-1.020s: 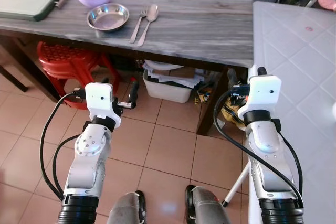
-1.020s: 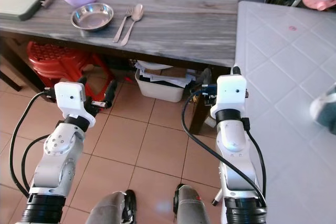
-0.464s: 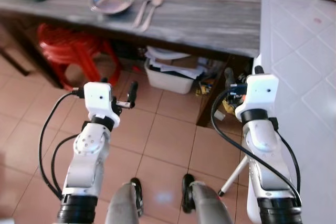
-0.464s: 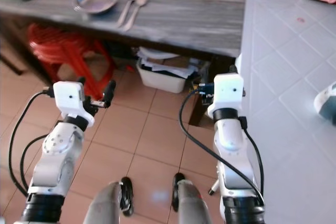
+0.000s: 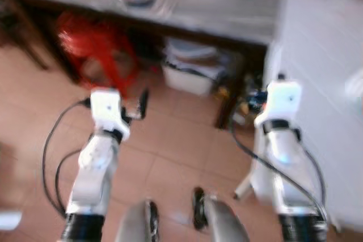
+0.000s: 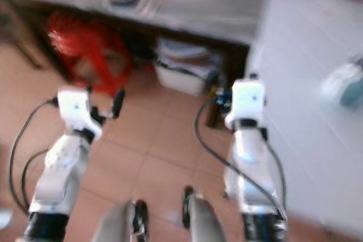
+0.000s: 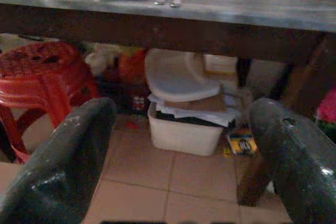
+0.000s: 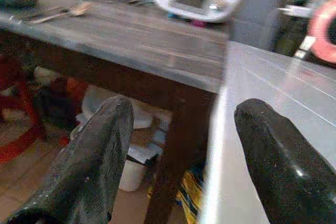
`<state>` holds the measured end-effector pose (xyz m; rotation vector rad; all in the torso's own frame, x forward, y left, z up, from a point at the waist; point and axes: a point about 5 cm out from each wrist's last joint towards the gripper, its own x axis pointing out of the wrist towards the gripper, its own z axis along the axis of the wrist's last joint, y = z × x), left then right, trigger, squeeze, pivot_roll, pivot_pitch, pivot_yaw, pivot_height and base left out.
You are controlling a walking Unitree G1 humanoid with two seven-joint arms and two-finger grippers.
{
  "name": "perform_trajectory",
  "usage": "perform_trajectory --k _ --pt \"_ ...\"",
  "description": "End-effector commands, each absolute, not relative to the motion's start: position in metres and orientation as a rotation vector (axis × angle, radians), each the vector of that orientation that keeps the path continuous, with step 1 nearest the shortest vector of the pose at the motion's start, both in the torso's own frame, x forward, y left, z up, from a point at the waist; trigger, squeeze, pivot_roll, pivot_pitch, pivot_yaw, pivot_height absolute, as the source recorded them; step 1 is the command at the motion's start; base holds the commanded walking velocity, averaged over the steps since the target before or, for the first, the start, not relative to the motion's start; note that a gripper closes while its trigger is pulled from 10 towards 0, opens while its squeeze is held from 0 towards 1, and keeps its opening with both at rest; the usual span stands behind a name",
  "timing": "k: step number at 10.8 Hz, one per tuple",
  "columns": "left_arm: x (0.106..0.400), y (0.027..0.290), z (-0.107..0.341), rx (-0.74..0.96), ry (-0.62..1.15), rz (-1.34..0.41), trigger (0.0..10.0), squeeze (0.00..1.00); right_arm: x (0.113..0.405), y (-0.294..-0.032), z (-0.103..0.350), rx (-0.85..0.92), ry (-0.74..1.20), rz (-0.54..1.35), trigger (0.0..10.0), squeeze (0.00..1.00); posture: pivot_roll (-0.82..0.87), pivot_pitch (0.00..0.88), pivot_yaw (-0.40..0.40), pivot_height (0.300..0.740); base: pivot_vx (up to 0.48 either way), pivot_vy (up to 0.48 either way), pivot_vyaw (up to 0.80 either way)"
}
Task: Setting the table
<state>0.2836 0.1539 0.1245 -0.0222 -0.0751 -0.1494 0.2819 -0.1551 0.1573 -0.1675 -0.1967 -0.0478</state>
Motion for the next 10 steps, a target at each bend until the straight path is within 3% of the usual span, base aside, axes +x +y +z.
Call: perform_trajectory --k 1,3,4,6,7,9,10 --pt "0.281 0.158 0.121 -0.030 -0.061 -0.123 10.0 0.00 0.280 -0.157 0.153 -0.179 -0.179 -0.051 10.0 0.00 -0.05 0.189 0.039 0.740 0.000 0.000 -0.80" --pt "0.282 0.154 0.125 -0.031 -0.095 -0.164 10.0 0.00 0.282 -0.155 0.156 -0.169 -0.195 -0.043 10.0 0.00 -0.05 0.184 0.038 0.740 0.000 0.000 -0.68" --pt "0.284 0.150 0.128 -0.038 -0.114 -0.193 10.0 0.00 0.284 -0.154 0.161 -0.156 -0.219 -0.039 10.0 1.00 -0.05 0.184 0.038 0.740 0.000 0.000 0.00" --pt "0.287 0.143 0.133 -0.046 -0.130 -0.226 10.0 0.00 0.290 -0.155 0.167 -0.181 -0.240 -0.055 10.0 0.99 -0.06 0.197 0.041 0.740 0.000 -0.255 0.00" --pt "0.288 0.143 0.134 -0.046 -0.133 -0.228 10.0 0.00 0.291 -0.155 0.168 -0.179 -0.240 -0.052 10.0 0.00 -0.06 0.197 0.041 0.740 0.000 -0.277 0.00" --pt "0.287 0.142 0.134 -0.051 -0.137 -0.236 10.0 0.00 0.291 -0.155 0.168 -0.179 -0.241 -0.050 10.0 0.00 -0.06 0.201 0.040 0.740 0.000 -0.298 0.00" --pt "0.286 0.141 0.134 -0.053 -0.139 -0.241 10.0 0.00 0.291 -0.154 0.169 -0.169 -0.244 -0.045 10.0 0.65 -0.06 0.202 0.040 0.740 0.000 -0.371 0.00"
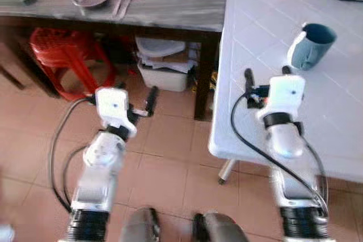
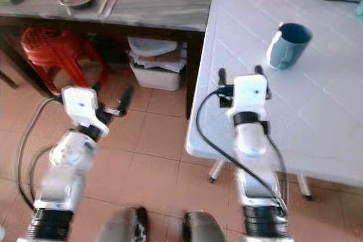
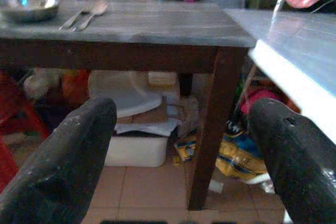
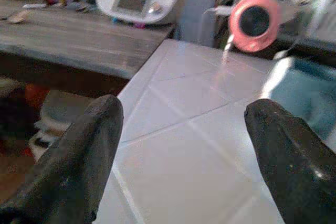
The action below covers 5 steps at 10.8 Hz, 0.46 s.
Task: Setting the table
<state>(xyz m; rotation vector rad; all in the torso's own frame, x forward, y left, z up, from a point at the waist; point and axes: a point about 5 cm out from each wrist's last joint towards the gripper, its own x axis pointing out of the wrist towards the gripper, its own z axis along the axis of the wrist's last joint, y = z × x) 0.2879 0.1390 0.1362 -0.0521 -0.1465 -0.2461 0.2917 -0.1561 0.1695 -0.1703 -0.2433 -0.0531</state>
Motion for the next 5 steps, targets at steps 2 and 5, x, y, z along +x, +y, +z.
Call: perform_trajectory --k 2,5 --pt "0.2858 0.1417 0.1333 -0.048 -0.135 -0.242 10.0 0.00 0.2918 -0.1546 0.1700 -0.178 -0.249 -0.054 10.0 0.88 -0.05 0.203 0.039 0.740 0.000 -0.412 0.00" --pt "0.2857 0.1414 0.1323 -0.044 -0.133 -0.249 10.0 0.00 0.2949 -0.1543 0.1712 -0.186 -0.252 -0.050 10.0 0.00 -0.05 0.199 0.037 0.740 0.258 -0.403 0.00"
